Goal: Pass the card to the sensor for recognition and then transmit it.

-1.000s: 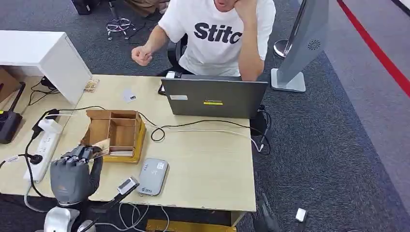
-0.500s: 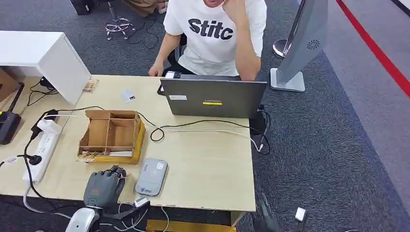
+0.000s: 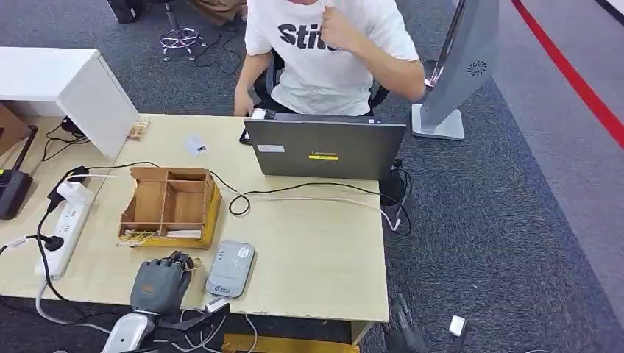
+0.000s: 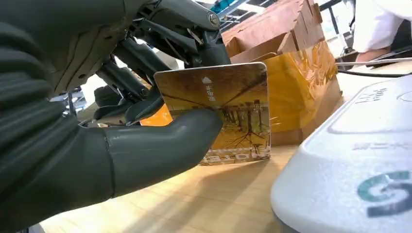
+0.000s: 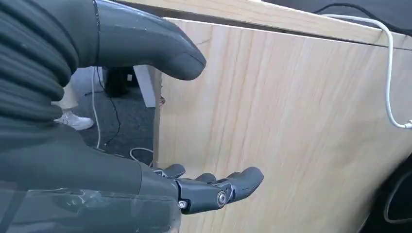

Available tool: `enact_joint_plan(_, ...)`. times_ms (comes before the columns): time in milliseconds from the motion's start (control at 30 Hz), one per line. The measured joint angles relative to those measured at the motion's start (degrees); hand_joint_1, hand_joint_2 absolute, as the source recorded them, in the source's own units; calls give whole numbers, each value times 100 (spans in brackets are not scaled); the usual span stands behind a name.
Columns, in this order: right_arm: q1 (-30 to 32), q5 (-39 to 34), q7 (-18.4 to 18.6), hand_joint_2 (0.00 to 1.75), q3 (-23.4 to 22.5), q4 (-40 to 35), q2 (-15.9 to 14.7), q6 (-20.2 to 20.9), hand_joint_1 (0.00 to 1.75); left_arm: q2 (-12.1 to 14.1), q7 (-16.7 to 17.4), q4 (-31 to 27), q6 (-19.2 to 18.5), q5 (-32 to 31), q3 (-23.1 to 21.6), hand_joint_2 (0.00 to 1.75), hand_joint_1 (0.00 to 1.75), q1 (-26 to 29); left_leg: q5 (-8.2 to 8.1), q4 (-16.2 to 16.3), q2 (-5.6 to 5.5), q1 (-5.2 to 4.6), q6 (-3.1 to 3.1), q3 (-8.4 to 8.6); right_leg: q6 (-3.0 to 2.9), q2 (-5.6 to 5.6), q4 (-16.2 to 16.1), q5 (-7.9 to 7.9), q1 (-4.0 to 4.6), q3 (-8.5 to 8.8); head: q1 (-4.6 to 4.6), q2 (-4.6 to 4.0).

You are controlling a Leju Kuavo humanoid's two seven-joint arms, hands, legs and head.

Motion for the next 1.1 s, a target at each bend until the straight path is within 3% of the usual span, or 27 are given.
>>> enact_joint_plan(233, 10, -24, -35, 175, 0, 2, 0, 2, 0, -88, -24, -293, 822, 44, 0, 175, 175, 92, 0, 1, -1, 0, 0, -2, 0, -1, 0, 0, 0, -1, 0, 0)
enact_joint_plan(400, 9, -24, -35, 175, 0, 2, 0, 7, 0, -166, -247, -756, 1040, 144, 0, 175, 175, 201, -1, 0, 0, 0, 0, -2, 0, 0, -1, 0, -1, -1, -2, 0)
enact_joint_plan(733, 9, -24, -35, 175, 0, 2, 2, 9, 0, -208, -304, -1029, 1058, 164, 0, 175, 175, 282, 0, 0, -1, 0, 0, -1, 0, -1, 0, 0, 0, -1, 0, 0)
enact_joint_plan(933, 9, -22, -7, 175, 2, 0, 2, 17, 0, -216, -505, -1032, 1051, 129, -7, 175, 175, 314, -1, 0, 0, 0, 1, -2, 0, 0, -1, 0, 0, -1, 0, 0)
enact_joint_plan(1100, 3, -22, 33, 175, 15, 0, 2, 17, 0, -160, -529, -870, 518, -26, -172, 175, 175, 306, -1, 0, 3, 0, 0, -1, 0, 2, -1, 0, 0, -2, -2, 0)
